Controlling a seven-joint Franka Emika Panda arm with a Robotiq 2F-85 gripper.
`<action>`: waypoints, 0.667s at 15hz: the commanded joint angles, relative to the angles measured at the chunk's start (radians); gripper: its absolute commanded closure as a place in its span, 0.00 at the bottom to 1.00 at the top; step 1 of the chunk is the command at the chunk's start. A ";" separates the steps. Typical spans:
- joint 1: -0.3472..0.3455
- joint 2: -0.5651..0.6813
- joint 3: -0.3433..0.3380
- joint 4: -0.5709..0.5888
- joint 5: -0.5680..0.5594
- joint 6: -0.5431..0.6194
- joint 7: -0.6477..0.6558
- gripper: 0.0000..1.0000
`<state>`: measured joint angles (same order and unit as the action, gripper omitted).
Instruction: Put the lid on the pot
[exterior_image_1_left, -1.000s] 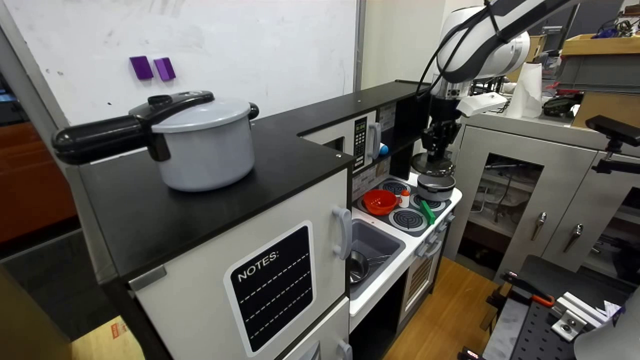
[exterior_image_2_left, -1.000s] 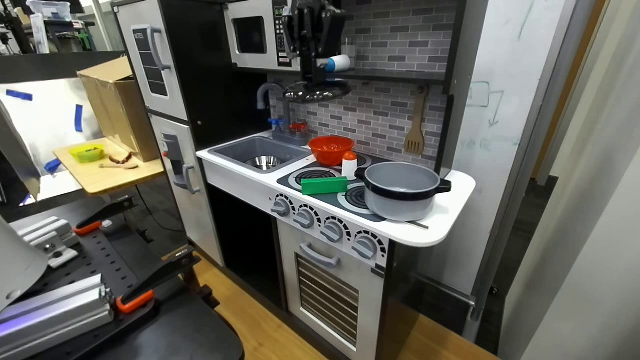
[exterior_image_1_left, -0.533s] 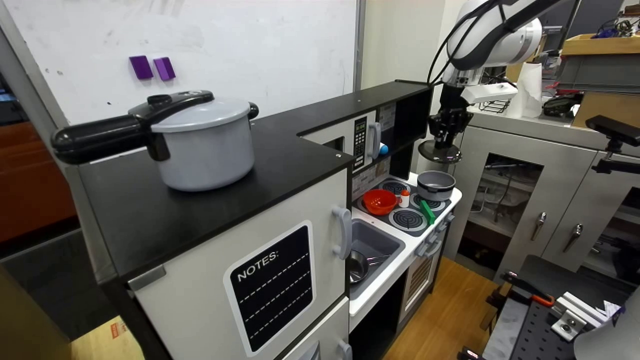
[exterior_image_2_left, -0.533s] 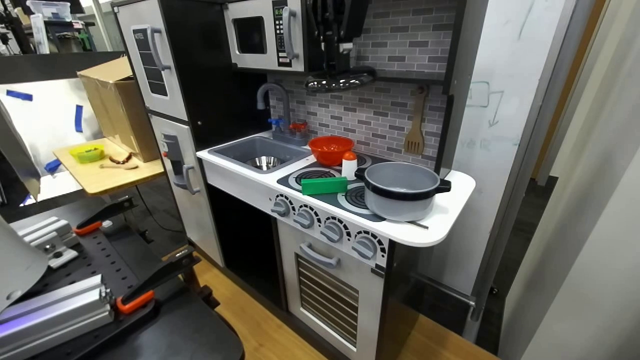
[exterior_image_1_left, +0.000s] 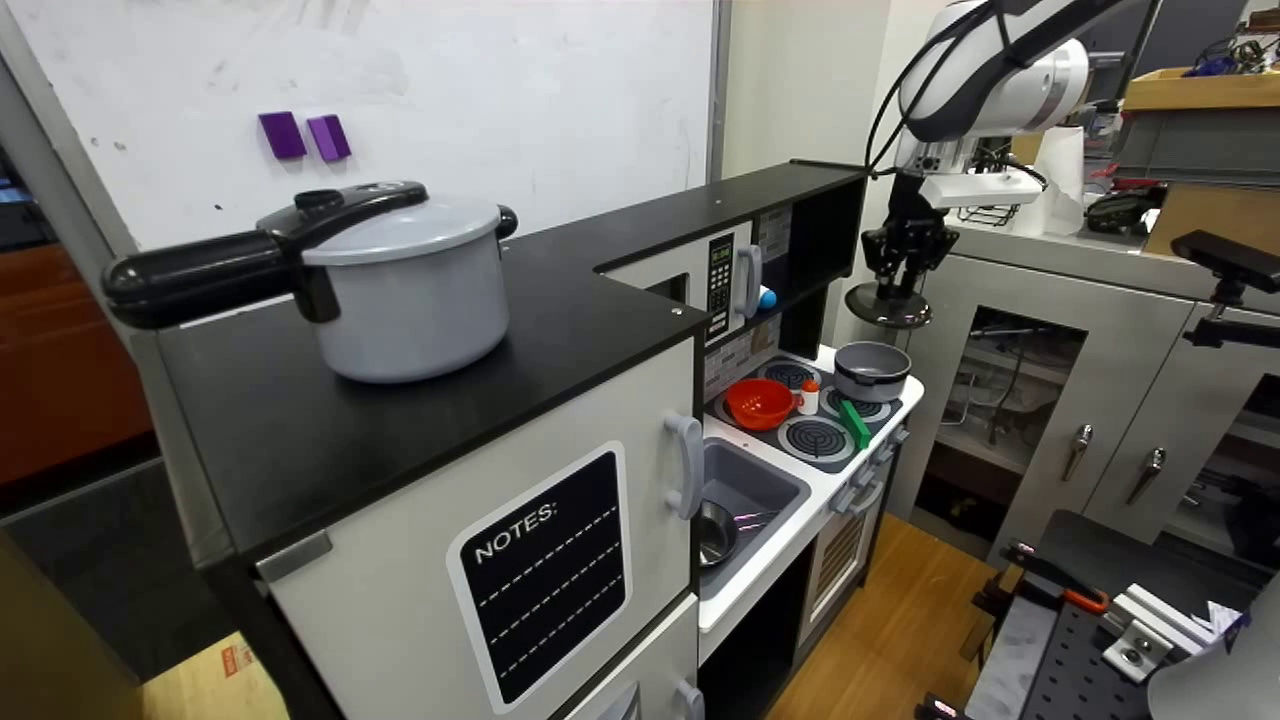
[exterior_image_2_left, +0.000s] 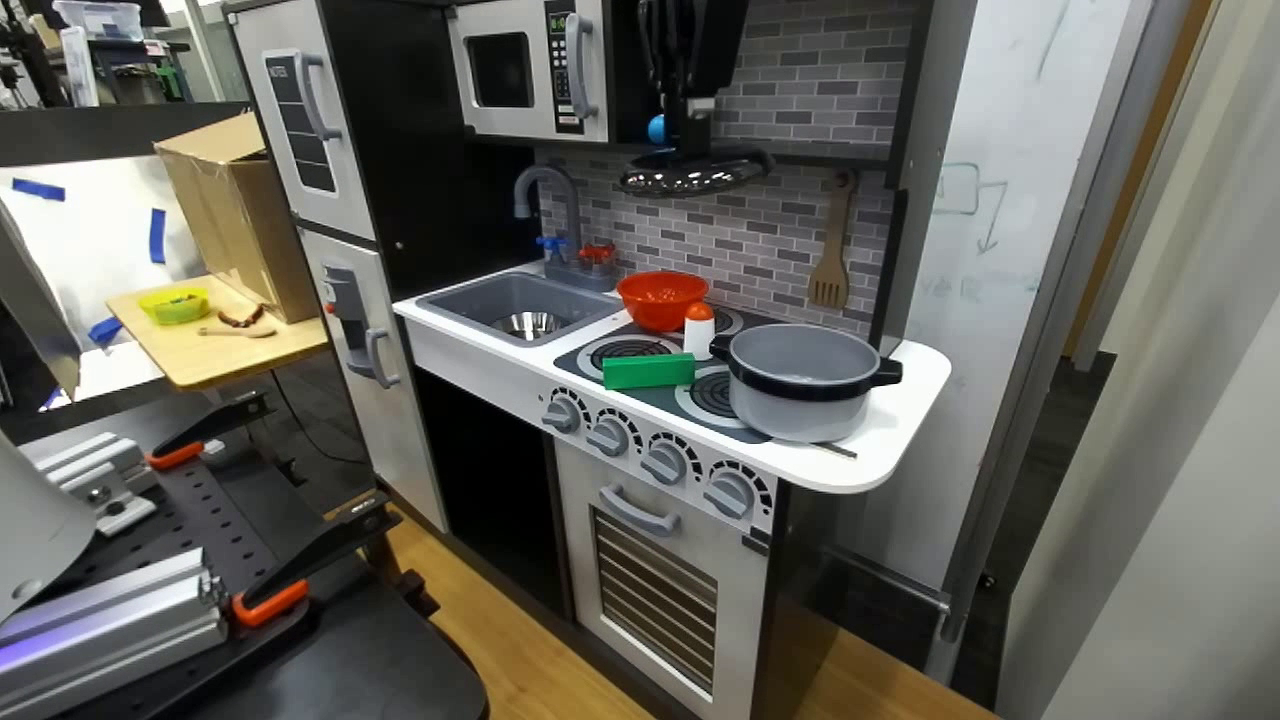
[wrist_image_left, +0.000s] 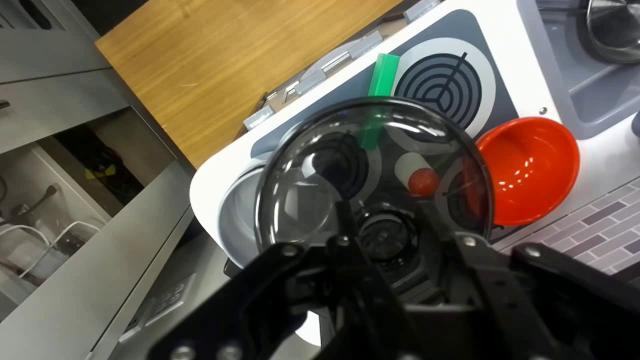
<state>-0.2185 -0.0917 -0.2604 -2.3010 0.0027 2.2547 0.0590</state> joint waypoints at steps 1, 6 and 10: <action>-0.017 0.023 -0.001 0.035 0.036 -0.042 0.033 0.92; -0.027 0.034 -0.004 0.046 0.025 -0.054 0.120 0.92; -0.046 0.027 -0.019 0.036 0.057 -0.042 0.212 0.92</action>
<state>-0.2438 -0.0693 -0.2753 -2.2811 0.0270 2.2335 0.2201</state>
